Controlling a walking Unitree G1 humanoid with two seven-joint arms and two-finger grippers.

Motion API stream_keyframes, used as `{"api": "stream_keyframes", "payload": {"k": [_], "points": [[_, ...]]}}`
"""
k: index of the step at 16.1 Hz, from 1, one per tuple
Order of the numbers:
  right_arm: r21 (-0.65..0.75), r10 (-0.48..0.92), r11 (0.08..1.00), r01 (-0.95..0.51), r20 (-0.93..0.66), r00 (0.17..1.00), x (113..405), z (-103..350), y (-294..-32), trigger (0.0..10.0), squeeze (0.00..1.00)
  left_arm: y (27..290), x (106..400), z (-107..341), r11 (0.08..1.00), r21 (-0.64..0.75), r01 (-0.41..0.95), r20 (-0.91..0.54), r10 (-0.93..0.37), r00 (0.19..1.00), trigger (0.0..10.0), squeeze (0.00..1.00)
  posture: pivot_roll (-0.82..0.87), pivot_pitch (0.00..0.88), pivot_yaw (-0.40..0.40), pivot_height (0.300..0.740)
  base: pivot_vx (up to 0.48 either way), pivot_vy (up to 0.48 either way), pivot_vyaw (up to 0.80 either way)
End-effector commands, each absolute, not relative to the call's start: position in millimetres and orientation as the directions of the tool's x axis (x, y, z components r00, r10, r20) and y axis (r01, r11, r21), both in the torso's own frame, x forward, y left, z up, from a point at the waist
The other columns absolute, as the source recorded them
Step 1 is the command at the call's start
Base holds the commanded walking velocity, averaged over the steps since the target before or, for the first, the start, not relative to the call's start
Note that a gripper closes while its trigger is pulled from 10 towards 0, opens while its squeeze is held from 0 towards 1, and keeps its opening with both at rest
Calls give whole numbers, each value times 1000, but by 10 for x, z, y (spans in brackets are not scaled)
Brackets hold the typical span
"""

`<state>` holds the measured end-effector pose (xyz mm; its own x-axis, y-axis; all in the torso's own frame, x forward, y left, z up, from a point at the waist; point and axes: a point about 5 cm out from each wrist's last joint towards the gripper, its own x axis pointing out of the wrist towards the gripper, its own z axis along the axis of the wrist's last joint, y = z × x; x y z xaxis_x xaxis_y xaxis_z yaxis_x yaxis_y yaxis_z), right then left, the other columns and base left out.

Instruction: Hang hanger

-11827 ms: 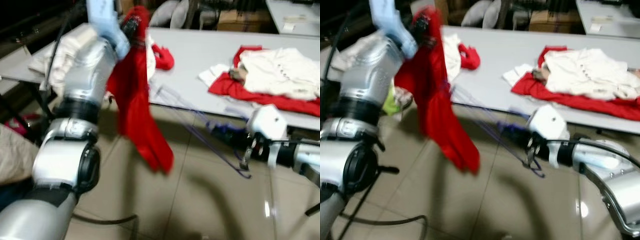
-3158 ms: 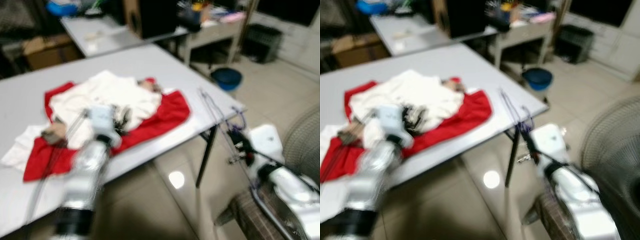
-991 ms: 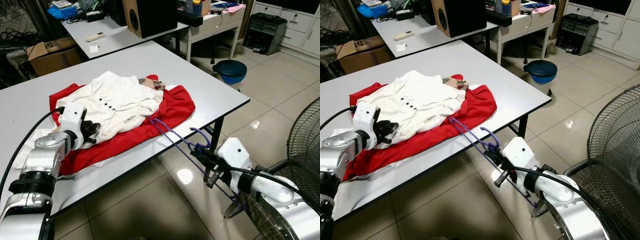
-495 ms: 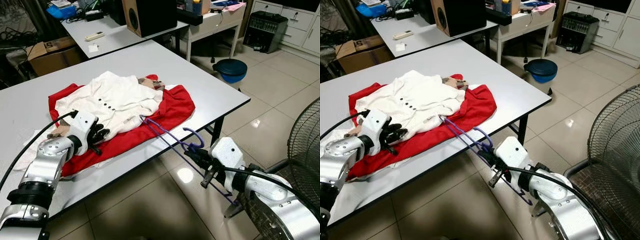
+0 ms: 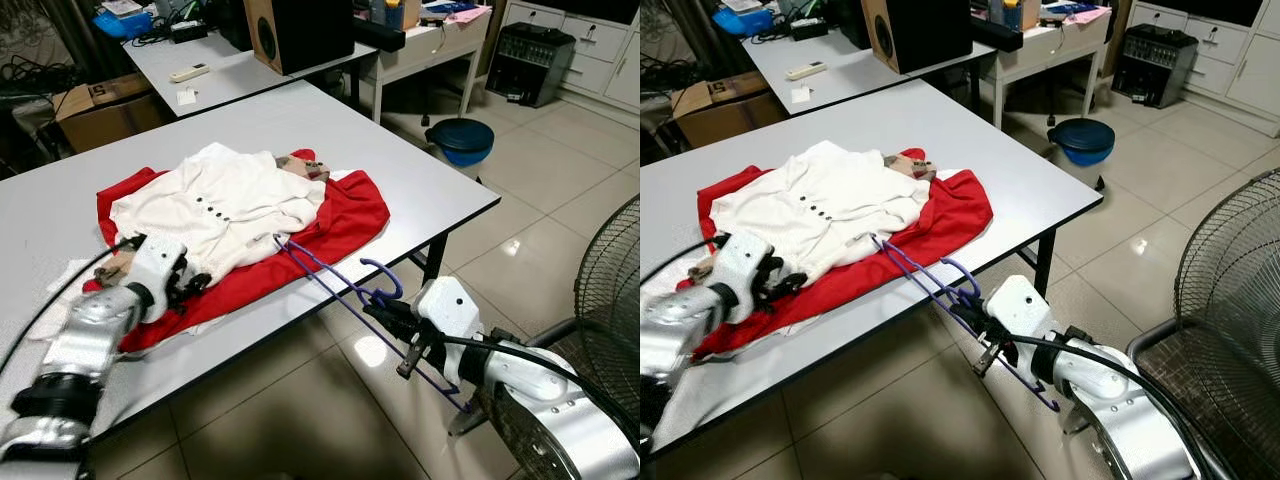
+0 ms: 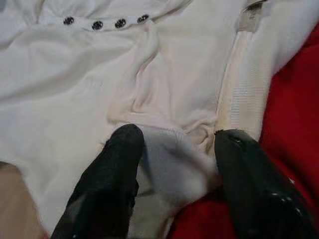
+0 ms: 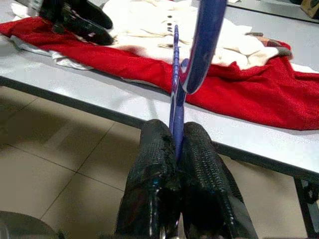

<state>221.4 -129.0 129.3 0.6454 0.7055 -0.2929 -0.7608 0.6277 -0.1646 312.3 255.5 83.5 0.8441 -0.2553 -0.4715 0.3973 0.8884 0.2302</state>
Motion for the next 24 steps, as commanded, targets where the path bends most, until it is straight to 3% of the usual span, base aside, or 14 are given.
{"api": "stream_keyframes", "payload": {"k": [1,5,6,7,8,9,14,18,24], "points": [[-177,724,606,-775,-280,630,2226,1323,-1244,10000,0,2599,3125,804,892,249,376,-487,-220,845,10000,0,-89,0,120,740,0,0,0],[-178,730,599,-781,-282,623,2240,1325,-1249,10000,0,2575,3076,692,890,227,395,-545,-220,809,9882,0,-84,0,111,740,0,0,0],[-177,731,596,-783,-282,621,2239,1323,-1248,10000,0,2597,3060,650,892,233,387,-569,-197,798,6275,0,-84,0,110,740,0,0,0],[-177,733,594,-785,-284,619,2240,1320,-1247,10000,0,2620,3049,620,898,236,371,-588,-173,790,3373,0,-82,0,108,740,0,0,0],[-177,735,591,-787,-285,616,2239,1320,-1243,10000,0,2635,3043,604,898,245,365,-600,-156,785,1059,0,-80,0,106,740,0,0,0],[-177,736,590,-788,-284,615,2240,1320,-1239,10000,0,2642,3040,598,898,249,362,-606,-147,782,0,0,-79,0,106,740,0,0,0],[-177,745,578,-797,-285,604,2259,1318,-1218,10000,0,2650,3049,581,897,269,351,-626,-114,772,0,0,-71,0,102,740,0,0,0],[-180,743,579,-795,-284,606,2265,1322,-1228,10000,0,2605,3091,680,910,230,346,-563,-166,810,0,0,-75,0,105,740,0,0,0],[-186,740,581,-793,-285,609,2266,1326,-1242,10000,0,2757,3150,864,920,306,244,-471,-76,879,0,0,-79,0,103,740,0,0,0]]}}
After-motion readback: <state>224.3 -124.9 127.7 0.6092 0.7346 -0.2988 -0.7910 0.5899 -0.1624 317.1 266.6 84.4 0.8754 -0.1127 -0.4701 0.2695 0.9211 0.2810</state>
